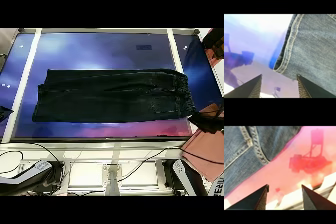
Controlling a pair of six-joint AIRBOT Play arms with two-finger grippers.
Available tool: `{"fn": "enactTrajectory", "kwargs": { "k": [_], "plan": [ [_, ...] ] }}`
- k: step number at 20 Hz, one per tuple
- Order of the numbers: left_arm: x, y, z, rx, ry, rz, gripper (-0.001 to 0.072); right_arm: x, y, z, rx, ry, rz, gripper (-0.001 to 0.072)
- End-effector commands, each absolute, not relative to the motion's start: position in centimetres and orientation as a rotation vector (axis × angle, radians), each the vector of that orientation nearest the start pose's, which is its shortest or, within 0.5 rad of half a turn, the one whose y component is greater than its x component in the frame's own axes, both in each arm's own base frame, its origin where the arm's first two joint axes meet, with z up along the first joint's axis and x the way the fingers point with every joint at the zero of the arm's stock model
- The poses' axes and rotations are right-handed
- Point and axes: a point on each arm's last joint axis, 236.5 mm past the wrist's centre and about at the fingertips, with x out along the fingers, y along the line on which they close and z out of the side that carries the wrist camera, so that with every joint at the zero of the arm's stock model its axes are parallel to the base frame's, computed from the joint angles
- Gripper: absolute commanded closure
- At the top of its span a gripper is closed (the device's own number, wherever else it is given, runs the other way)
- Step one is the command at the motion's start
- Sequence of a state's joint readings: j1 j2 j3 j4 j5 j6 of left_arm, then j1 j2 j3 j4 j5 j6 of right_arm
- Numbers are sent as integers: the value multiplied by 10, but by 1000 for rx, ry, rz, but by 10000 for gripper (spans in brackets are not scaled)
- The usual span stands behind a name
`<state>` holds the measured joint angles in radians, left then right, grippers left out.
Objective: Fold the clothes and pants, and hang the long-sleeved shirts on hangers.
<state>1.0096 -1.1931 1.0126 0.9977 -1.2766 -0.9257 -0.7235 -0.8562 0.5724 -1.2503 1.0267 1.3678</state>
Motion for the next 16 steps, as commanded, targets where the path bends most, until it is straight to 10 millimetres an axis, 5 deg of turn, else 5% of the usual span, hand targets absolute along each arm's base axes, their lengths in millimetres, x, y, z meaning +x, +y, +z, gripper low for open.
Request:
{"fn": "enactTrajectory", "kwargs": {
  "k": [1,10,16],
  "plan": [
    [278,197,15,-630,1017,128,240,248,-127,-61,789,926,-516,240],
    [280,195,8,-657,1002,136,214,288,-157,-89,1129,706,-679,205],
    [279,192,8,-663,1010,125,214,292,-151,-113,1229,733,-688,242]
  ]
}}
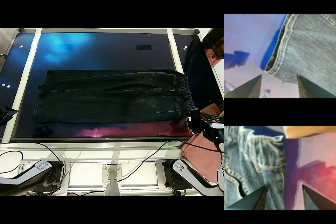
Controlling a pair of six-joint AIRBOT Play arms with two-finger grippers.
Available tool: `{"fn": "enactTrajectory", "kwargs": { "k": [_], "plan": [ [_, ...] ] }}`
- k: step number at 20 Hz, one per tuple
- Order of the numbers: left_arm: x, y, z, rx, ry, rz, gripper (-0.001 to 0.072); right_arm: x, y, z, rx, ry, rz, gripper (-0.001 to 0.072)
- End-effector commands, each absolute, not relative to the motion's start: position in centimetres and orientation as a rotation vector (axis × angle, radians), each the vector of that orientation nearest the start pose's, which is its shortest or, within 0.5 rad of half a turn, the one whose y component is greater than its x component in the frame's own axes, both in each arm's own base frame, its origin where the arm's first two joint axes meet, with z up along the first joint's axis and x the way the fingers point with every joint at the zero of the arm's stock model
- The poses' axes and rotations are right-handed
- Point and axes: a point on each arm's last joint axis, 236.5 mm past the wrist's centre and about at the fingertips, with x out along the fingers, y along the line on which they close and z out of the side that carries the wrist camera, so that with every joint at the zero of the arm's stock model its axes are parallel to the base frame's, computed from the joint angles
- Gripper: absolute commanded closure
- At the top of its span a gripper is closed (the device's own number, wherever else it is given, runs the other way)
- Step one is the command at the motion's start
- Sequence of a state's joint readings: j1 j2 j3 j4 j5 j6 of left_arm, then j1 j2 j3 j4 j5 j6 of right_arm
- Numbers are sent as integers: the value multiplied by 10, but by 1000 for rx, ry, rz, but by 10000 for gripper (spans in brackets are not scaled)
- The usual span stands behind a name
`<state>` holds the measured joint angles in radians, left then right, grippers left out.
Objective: Fold the clothes and pants, and hang the long-sleeved shirts on hangers.
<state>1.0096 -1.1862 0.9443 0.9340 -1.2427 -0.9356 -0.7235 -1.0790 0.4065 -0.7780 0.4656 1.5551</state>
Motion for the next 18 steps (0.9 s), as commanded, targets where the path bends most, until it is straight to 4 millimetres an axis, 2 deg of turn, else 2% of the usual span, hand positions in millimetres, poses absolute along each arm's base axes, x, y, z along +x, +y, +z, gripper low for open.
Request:
{"fn": "enactTrajectory", "kwargs": {
  "k": [1,4,5,9,12,13,14,15,16,18],
  "plan": [
    [278,191,8,-665,1012,121,215,294,-147,-117,1237,747,-670,242],
    [277,187,8,-672,1022,108,215,301,-139,-124,1231,792,-612,262],
    [276,186,8,-674,1025,104,214,306,-139,-123,1215,806,-585,296],
    [274,180,7,-685,1040,85,214,326,-147,-111,1140,818,-501,299],
    [266,168,-7,-732,1072,74,214,331,-150,-121,1149,841,-503,335],
    [262,161,-15,-769,1090,77,213,330,-149,-125,1153,852,-506,390],
    [257,154,-24,-818,1109,85,213,330,-152,-126,1139,847,-510,492],
    [253,147,-31,-854,1127,88,213,330,-154,-125,1120,844,-507,557],
    [249,141,-38,-881,1142,88,213,330,-154,-125,1119,846,-507,559],
    [240,128,-53,-955,1171,108,213,330,-152,-125,1120,851,-501,652]
  ]
}}
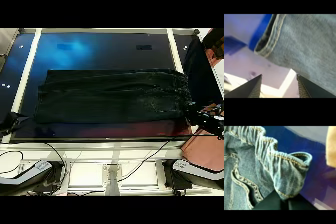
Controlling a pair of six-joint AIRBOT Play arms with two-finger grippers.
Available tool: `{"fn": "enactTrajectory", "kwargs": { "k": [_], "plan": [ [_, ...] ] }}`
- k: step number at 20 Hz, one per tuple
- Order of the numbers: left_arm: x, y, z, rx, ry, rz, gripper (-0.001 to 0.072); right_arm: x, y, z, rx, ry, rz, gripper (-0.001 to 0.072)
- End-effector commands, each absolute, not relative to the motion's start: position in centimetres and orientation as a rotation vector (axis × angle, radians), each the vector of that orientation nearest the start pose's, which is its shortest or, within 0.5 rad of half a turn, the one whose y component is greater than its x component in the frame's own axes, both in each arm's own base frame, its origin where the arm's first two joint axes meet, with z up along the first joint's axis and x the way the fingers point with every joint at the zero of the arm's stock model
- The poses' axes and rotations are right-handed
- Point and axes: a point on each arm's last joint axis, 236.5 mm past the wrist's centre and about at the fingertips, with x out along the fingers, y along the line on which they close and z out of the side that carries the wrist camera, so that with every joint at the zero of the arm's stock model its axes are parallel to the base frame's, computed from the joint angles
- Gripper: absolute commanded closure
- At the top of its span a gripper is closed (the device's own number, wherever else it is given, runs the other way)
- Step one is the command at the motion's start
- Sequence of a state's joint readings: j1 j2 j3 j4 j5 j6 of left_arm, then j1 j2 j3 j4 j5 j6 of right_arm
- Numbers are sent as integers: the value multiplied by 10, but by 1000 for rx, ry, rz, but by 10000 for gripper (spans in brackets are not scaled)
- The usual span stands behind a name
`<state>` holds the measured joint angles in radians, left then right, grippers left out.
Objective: Fold the clothes and pants, and hang the long-sleeved shirts on hangers.
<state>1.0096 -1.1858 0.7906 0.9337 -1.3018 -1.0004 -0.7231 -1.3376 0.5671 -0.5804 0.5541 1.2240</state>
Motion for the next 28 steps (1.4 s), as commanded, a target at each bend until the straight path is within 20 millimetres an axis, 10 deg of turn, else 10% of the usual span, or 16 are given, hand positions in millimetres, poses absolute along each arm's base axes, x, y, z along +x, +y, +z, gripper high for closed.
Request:
{"fn": "enactTrajectory", "kwargs": {
  "k": [1,9,15,18,24,28],
  "plan": [
    [236,122,-61,-982,1182,119,213,330,-151,-125,1122,853,-498,654],
    [243,109,-117,-1118,997,271,214,330,-151,-125,1124,853,-498,655],
    [281,119,-113,-990,844,276,231,330,-151,-125,1124,854,-497,655],
    [298,114,-113,-917,837,281,671,330,-145,-122,1126,863,-474,656],
    [326,122,-51,-835,722,200,677,317,-136,-62,853,979,-320,658],
    [302,152,-17,-691,776,345,678,290,-157,-10,679,1072,-389,658]
  ]
}}
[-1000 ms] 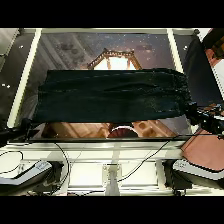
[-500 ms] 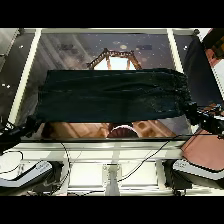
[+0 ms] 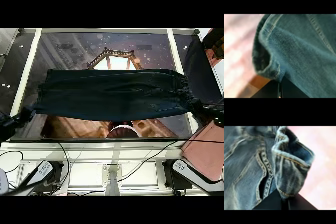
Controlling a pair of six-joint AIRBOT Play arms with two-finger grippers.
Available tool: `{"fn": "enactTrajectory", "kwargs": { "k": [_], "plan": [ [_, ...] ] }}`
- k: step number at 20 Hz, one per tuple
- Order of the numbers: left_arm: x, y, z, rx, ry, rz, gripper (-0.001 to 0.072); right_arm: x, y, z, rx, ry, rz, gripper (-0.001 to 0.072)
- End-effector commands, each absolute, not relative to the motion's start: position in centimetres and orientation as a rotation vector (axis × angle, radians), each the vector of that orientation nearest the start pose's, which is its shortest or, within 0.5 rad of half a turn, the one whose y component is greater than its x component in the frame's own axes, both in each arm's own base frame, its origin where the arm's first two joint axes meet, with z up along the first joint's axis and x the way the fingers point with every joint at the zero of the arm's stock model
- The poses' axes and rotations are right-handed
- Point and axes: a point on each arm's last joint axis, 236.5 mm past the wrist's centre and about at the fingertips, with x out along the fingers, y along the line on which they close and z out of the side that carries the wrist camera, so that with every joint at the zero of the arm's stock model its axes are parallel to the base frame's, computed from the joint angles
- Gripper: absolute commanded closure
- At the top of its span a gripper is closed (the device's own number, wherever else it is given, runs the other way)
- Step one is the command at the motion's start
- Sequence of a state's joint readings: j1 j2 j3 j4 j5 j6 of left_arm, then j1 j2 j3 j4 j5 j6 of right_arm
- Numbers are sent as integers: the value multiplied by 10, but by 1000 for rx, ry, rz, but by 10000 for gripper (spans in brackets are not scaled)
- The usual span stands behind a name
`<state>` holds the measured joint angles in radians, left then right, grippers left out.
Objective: Fold the clothes and pants, and hang the long-sleeved shirts on hangers.
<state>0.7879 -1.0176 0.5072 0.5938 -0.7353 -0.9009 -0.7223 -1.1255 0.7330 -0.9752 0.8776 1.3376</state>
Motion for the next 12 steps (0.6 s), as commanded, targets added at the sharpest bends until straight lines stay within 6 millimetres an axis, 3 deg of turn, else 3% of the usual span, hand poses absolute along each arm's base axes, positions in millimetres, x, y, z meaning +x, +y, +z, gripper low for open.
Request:
{"fn": "enactTrajectory", "kwargs": {
  "k": [1,4,7,9,12],
  "plan": [
    [298,158,-5,-651,770,366,678,286,-158,2,656,1085,-387,658],
    [307,170,37,-576,667,383,679,290,-157,31,632,1079,-360,658],
    [330,185,60,-562,547,414,678,317,-156,51,601,983,-343,658],
    [357,191,73,-518,467,426,679,346,-148,59,582,897,-321,658],
    [416,174,72,-464,454,358,679,387,-136,55,594,816,-315,658]
  ]
}}
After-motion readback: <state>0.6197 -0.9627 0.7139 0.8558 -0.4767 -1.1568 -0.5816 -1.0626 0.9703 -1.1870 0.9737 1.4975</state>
